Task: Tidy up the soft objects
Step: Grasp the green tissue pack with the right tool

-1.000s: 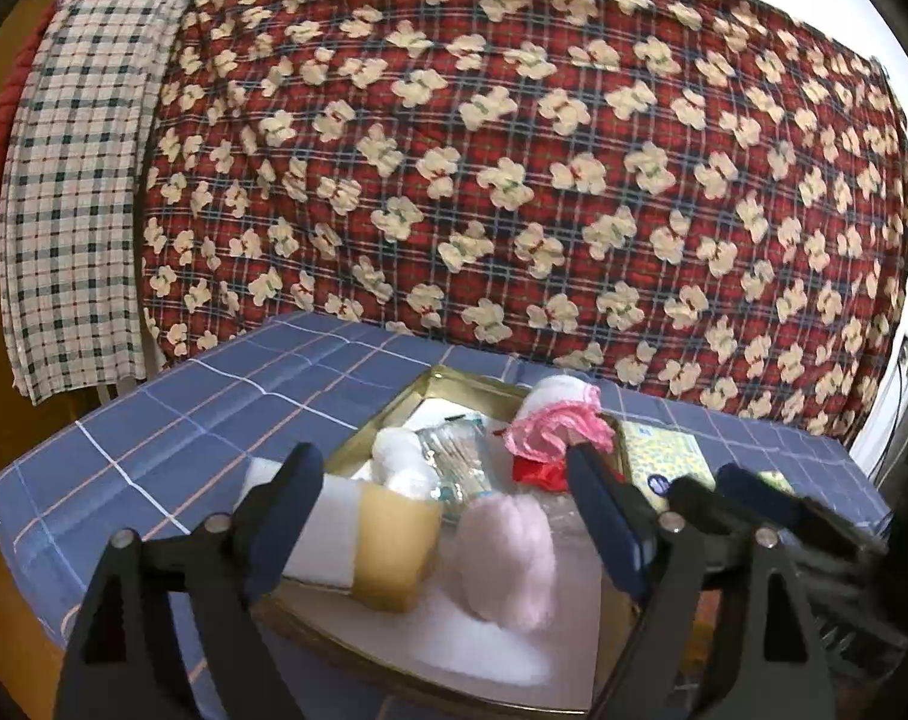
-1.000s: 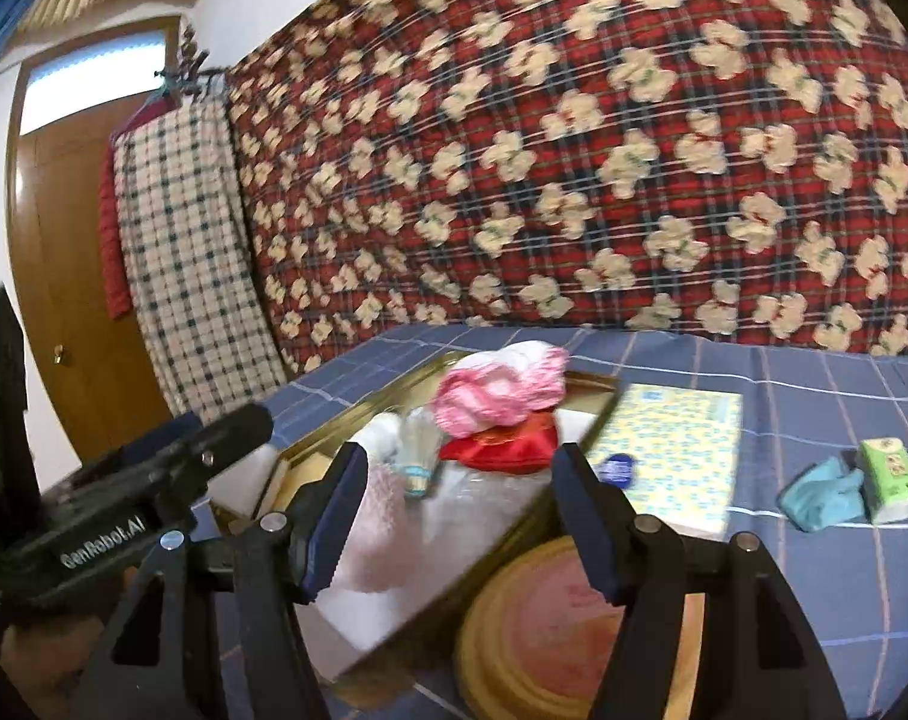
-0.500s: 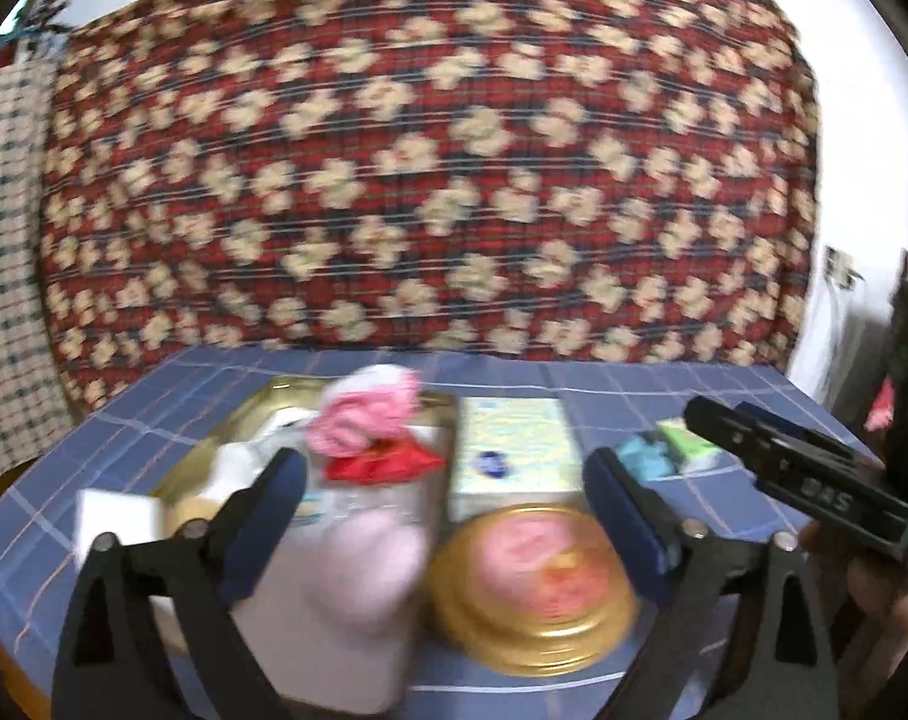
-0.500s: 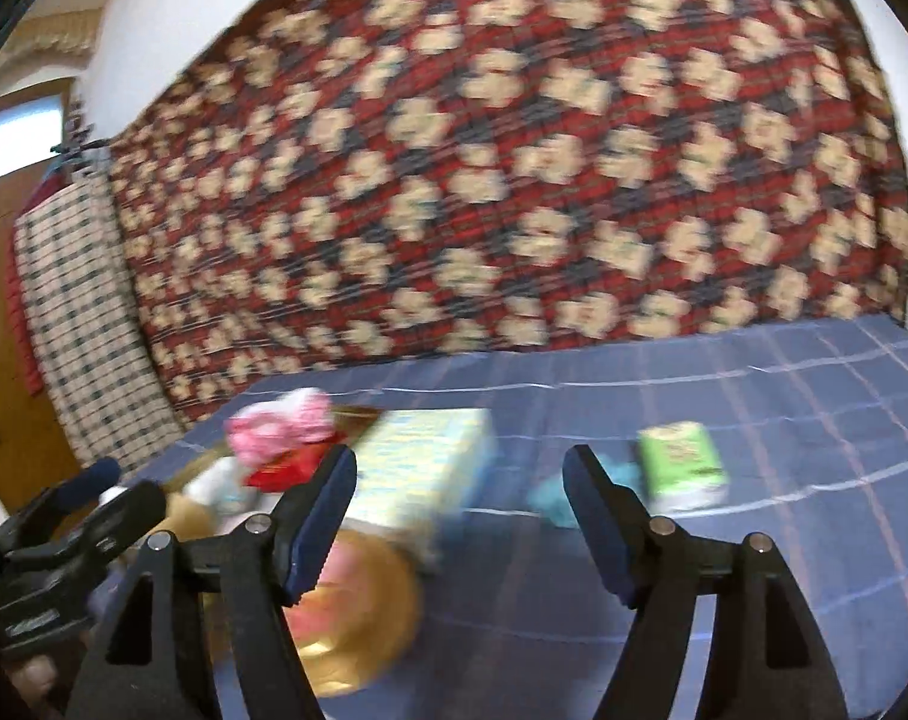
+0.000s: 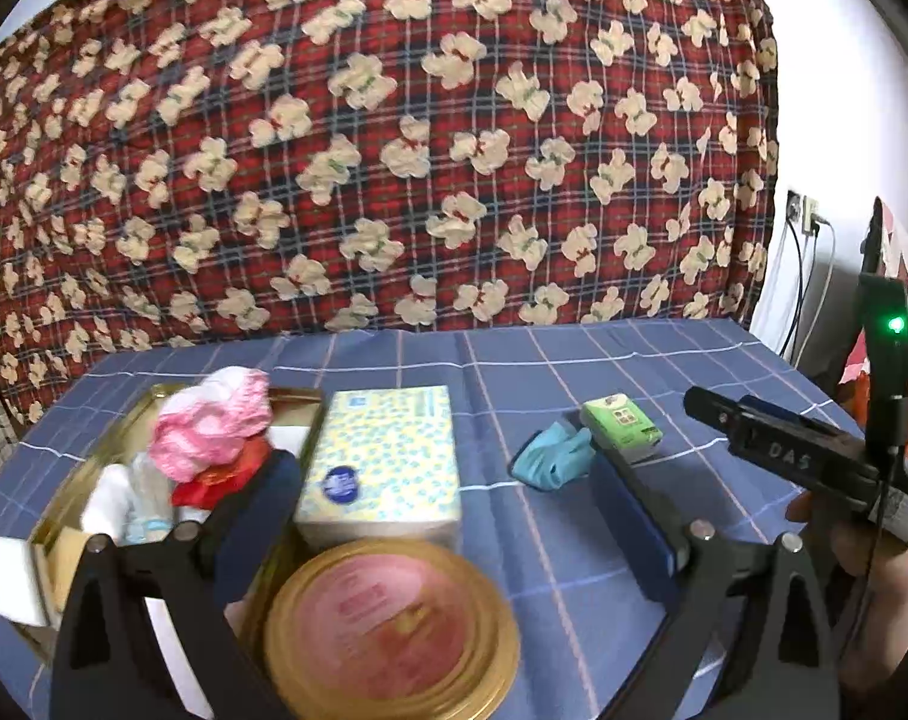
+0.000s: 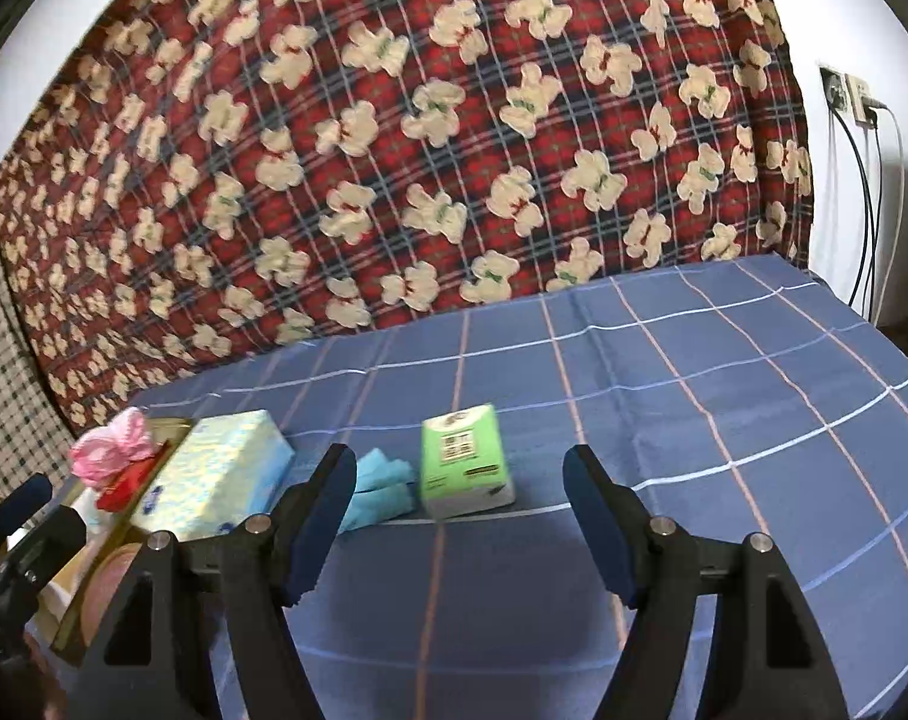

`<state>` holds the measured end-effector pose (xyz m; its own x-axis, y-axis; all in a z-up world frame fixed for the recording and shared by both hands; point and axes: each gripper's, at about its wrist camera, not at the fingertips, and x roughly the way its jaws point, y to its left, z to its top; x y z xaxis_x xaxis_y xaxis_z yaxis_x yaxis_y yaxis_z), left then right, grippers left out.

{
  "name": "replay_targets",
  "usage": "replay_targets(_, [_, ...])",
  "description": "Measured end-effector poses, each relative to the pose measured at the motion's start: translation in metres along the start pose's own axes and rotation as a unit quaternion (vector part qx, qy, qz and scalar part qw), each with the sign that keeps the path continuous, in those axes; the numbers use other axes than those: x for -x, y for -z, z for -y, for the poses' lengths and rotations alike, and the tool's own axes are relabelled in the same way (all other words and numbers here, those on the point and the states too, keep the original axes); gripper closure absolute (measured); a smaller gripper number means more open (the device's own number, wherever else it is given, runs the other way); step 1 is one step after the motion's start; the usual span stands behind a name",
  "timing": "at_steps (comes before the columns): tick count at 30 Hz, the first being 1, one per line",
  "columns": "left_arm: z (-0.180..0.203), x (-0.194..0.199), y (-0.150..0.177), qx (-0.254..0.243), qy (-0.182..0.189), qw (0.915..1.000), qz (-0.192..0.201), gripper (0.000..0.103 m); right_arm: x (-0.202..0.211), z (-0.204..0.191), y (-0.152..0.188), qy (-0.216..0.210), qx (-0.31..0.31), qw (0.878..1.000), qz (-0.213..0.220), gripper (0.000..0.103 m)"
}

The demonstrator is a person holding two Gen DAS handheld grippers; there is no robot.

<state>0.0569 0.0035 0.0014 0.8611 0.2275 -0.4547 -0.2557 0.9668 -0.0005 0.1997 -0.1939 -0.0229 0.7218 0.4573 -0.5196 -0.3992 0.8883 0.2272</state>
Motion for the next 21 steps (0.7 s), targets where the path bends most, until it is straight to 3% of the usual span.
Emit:
replay_targets(10, [0.014, -0.048, -0.027, 0.021, -0.006, 0.9991, -0.038, 0.004, -0.063, -0.016, -0.012, 0.015, 0.063, 0.995, -0.073, 0.03])
replay_targets(14, [0.01, -0.067, -0.039, 0.048, -0.016, 0.9971, -0.057, 0.004, -0.077, -0.015, -0.014, 0.008, 0.058, 0.994, -0.087, 0.03])
replay_targets(21, [0.017, -0.085, -0.038, 0.047, -0.024, 0.9956, -0.077, 0.004, -0.098, -0.006, -0.012, 0.013, 0.051, 0.991, -0.123, 0.03])
